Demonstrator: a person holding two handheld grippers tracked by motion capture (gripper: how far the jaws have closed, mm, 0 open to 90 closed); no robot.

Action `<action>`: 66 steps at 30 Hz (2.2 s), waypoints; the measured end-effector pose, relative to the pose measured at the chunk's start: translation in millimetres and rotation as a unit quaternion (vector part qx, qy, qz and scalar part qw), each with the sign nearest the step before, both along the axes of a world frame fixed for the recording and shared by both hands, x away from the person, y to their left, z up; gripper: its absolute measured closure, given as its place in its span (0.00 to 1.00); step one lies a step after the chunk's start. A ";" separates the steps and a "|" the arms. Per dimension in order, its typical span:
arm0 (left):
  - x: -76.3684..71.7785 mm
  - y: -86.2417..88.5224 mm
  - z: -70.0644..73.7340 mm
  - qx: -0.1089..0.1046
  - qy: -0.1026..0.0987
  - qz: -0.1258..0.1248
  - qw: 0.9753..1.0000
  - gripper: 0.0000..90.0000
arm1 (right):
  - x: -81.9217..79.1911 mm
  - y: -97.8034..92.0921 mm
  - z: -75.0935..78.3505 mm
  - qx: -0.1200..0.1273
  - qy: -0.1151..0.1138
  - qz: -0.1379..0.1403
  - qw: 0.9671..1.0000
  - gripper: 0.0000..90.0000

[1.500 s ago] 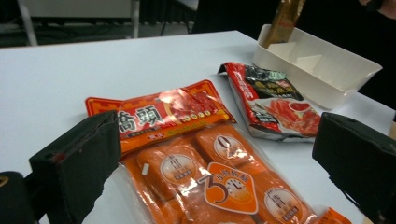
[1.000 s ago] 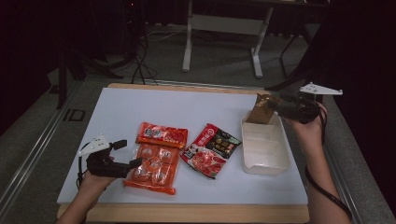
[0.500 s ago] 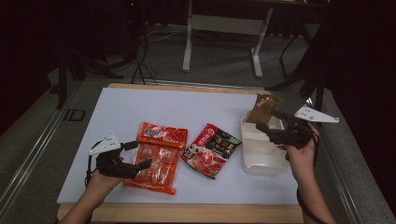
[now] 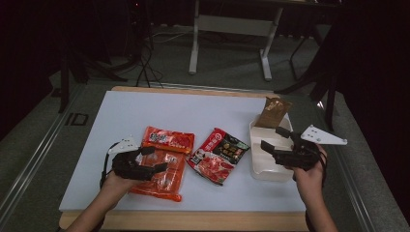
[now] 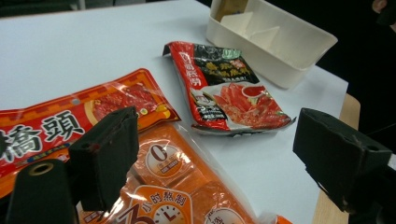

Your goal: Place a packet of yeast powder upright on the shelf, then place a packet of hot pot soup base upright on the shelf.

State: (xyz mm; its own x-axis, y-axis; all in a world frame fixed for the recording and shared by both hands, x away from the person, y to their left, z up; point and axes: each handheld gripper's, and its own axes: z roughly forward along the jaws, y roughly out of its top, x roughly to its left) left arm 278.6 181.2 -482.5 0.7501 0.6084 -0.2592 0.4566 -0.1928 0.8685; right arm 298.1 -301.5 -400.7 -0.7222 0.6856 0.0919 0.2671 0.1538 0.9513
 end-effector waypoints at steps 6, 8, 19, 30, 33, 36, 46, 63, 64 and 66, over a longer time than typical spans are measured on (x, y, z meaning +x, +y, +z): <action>7.4 -7.8 1.3 0.004 0.001 -0.009 1.000 0.17 | -12.0 5.6 -7.8 -0.005 -0.009 0.010 1.000 0.19; 8.8 -9.9 1.0 0.006 0.004 -0.012 1.000 0.19 | -13.4 6.8 -9.2 -0.003 -0.008 0.015 1.000 0.19; 19.5 -25.1 -1.1 0.031 0.014 -0.019 0.999 0.36 | -21.7 13.1 -16.3 -0.003 -0.029 0.017 0.999 0.18; 36.9 -42.6 1.0 0.069 0.016 -0.019 0.997 0.66 | -25.2 13.4 -19.5 0.011 -0.029 0.016 0.999 0.15; 41.0 -49.8 -0.7 0.083 0.019 -0.025 0.996 0.79 | -27.0 14.0 -22.2 0.010 -0.025 0.017 0.999 0.15; 45.8 -57.7 -4.2 0.101 0.025 -0.026 0.994 0.87 | -28.3 14.6 -24.2 0.008 -0.025 0.017 1.000 0.14; 59.0 -77.2 -16.0 0.140 0.043 -0.025 0.989 1.00 | -27.4 14.6 -31.9 0.012 -0.027 0.029 0.999 0.15; 83.4 -107.5 -40.5 0.230 0.075 -0.030 0.970 1.00 | -26.7 15.7 -34.0 0.016 -0.013 0.038 0.999 0.15; 84.3 -109.9 -41.4 0.233 0.076 -0.030 0.969 1.00 | -26.5 15.6 -34.0 0.016 -0.012 0.037 0.999 0.15; 85.4 -112.3 -42.0 0.236 0.077 -0.032 0.968 1.00 | -26.2 15.1 -34.1 0.019 -0.010 0.039 0.999 0.15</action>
State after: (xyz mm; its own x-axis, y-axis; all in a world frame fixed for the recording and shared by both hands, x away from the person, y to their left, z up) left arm 364.0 68.9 -524.5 0.7641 0.6407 -0.0752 0.5484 -0.5837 0.5988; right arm 272.0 -286.4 -434.8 -0.7747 0.6242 0.1009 0.2359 0.1372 0.9621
